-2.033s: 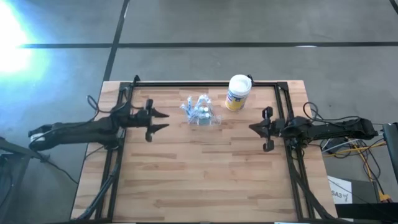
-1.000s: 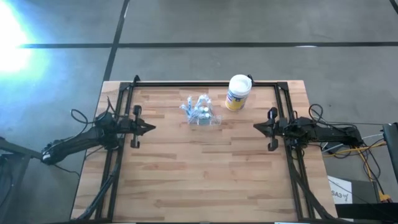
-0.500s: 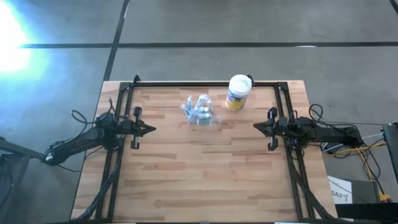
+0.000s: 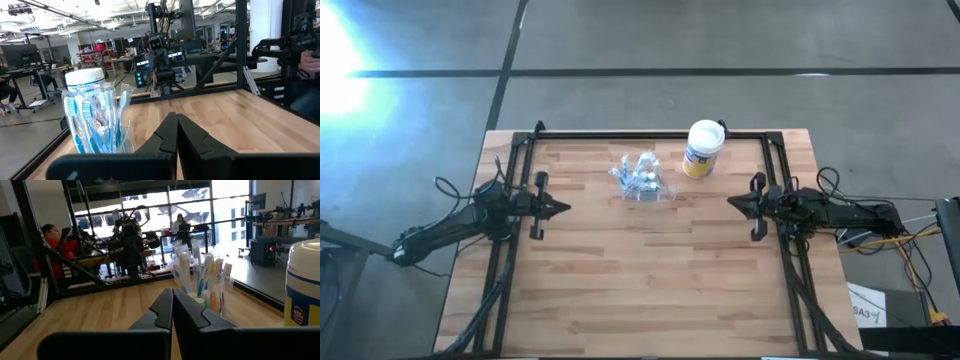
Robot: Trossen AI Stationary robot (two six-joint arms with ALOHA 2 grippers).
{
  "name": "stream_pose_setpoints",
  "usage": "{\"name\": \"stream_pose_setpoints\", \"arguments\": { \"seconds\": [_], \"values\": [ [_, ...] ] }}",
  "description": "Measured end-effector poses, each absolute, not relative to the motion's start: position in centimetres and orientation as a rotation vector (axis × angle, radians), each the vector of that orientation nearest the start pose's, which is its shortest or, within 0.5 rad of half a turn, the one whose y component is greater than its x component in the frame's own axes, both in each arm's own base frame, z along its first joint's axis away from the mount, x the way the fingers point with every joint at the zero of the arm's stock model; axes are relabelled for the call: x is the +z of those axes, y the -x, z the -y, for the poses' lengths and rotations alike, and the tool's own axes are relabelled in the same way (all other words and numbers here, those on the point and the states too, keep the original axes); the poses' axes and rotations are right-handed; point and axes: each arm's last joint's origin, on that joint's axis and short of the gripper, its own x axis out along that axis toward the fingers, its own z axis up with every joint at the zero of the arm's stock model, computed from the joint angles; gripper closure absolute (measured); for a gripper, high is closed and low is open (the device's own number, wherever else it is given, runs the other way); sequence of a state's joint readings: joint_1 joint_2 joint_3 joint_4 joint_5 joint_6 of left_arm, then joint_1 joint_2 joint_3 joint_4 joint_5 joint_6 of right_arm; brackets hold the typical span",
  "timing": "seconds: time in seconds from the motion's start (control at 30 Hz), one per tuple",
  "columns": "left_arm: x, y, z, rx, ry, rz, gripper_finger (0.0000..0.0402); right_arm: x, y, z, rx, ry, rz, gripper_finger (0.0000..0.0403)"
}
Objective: Pick & Place toothbrushing station
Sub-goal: Return to Home Position
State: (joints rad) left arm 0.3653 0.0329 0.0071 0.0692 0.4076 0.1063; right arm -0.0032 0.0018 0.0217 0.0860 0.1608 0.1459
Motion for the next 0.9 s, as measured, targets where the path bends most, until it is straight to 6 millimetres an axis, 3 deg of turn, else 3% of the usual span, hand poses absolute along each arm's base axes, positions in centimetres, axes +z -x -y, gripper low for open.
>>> {"name": "stream_pose_setpoints", "arguments": {
  "seconds": [0.9],
  "values": [
    [16.81,-9.51,-2.46,-0.025,-0.092,0.025,0.0394,17.79,-9.57,0.71,-0.237,-0.097,0.105,0.0394]
  ]
}}
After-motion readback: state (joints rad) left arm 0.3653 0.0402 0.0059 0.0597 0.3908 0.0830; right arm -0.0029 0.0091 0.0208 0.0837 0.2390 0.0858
